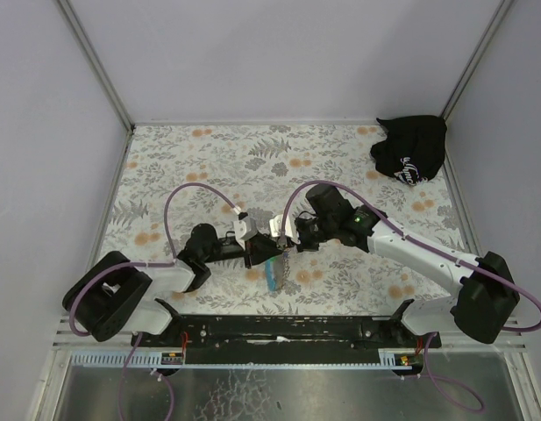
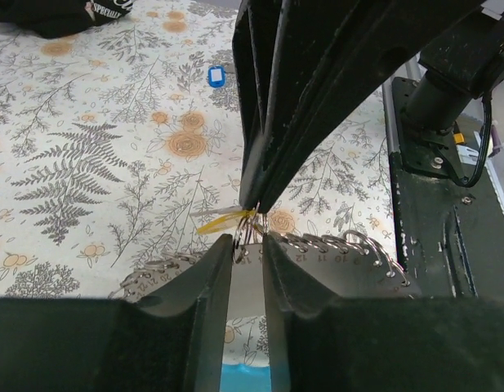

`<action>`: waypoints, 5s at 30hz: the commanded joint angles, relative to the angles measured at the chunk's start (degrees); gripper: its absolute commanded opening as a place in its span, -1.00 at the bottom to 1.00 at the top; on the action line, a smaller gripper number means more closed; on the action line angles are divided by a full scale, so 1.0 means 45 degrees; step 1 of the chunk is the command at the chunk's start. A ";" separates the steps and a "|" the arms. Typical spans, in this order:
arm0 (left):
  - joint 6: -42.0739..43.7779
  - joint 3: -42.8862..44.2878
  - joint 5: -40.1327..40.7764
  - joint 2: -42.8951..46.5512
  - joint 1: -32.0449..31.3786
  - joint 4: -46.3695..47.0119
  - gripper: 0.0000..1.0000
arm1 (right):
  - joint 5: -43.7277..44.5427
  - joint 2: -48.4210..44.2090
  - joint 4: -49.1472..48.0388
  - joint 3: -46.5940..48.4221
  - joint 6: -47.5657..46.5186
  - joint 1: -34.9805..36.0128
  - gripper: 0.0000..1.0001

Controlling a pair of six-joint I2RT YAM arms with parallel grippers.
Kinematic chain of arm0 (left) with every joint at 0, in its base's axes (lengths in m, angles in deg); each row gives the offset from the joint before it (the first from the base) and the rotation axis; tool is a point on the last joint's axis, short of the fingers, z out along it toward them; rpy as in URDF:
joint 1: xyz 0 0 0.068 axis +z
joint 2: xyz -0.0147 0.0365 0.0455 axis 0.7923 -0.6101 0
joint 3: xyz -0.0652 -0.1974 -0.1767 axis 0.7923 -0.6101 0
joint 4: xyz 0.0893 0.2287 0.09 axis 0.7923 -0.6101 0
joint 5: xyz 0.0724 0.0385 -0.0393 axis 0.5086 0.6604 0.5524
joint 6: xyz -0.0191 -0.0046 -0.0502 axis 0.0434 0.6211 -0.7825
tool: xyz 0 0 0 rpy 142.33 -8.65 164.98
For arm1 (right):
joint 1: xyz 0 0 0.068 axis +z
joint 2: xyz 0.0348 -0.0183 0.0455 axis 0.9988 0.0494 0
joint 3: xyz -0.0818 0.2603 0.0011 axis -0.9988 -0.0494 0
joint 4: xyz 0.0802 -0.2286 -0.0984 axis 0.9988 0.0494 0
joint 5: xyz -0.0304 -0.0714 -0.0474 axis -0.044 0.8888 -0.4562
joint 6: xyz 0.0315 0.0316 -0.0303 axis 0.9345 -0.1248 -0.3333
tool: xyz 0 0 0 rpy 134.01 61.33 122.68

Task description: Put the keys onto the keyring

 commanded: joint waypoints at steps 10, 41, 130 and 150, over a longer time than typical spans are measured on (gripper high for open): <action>0.0371 0.0686 -0.1242 -0.0616 0.0119 0.0464 -1.00 | 0.0127 -0.0094 0.0021 0.0733 -0.0125 0.0145 -1.00; -0.5855 -0.1413 0.8481 -0.1294 -0.1461 0.6504 -1.00 | 0.2481 -0.1073 -0.3171 -0.1936 0.1408 0.1433 -1.00; -0.2544 0.0495 0.1747 -0.0980 0.0258 0.2399 -1.00 | 0.3378 -0.1353 -0.0587 -0.0032 0.0327 0.1441 -1.00; -0.5694 -0.0946 0.8844 -0.1722 -0.1386 0.6444 -1.00 | 0.3007 -0.1800 -0.3705 -0.2541 0.1455 0.1666 -1.00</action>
